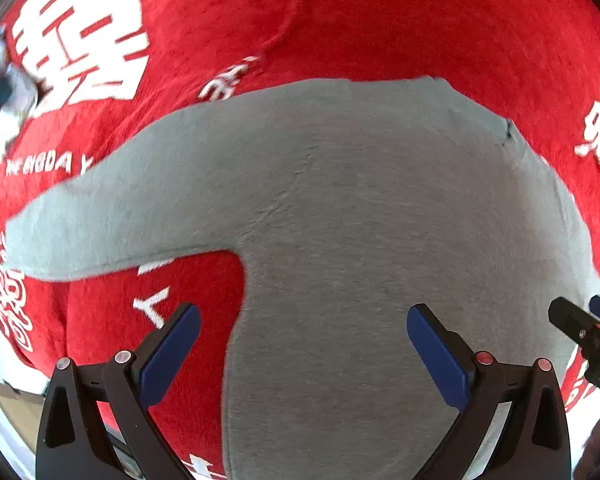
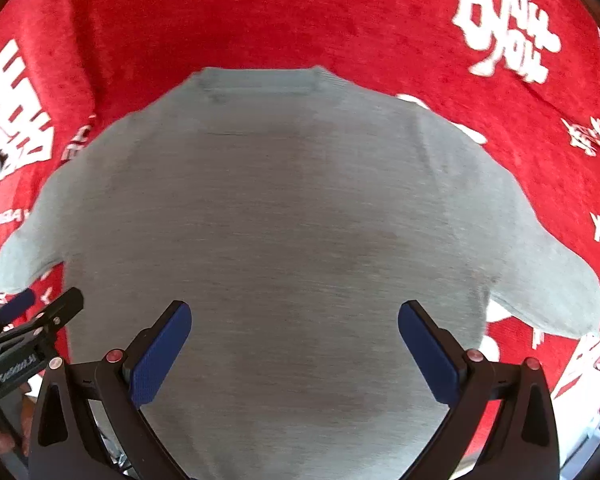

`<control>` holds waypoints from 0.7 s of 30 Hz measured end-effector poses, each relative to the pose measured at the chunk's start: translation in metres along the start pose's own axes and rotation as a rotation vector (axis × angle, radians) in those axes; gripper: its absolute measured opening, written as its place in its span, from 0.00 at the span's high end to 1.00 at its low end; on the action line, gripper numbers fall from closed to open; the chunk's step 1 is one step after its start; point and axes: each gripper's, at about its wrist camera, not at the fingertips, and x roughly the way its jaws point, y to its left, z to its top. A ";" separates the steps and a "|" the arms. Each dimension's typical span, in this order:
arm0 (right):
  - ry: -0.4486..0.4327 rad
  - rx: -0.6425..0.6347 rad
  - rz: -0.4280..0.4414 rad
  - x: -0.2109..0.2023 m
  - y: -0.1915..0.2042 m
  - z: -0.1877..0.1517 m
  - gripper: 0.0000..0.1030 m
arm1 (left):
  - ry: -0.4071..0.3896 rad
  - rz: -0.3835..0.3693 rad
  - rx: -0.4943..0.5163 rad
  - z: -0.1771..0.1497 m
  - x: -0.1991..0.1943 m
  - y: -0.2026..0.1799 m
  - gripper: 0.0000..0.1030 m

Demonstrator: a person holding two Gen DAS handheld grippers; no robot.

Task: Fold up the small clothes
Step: 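Grasp a grey sleeve with the left tool and fold it across the body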

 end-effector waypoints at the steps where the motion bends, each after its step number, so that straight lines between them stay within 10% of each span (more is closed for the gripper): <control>1: -0.002 -0.006 0.021 0.000 0.005 0.000 0.00 | -0.001 -0.011 -0.026 -0.001 0.001 0.011 0.00; 14: 0.071 -0.166 0.082 0.024 0.096 -0.010 0.00 | -0.079 0.052 -0.437 -0.028 0.030 0.210 0.00; 21: 0.115 -0.225 0.079 0.035 0.130 -0.023 0.00 | -0.134 -0.125 -0.590 -0.022 0.059 0.266 0.00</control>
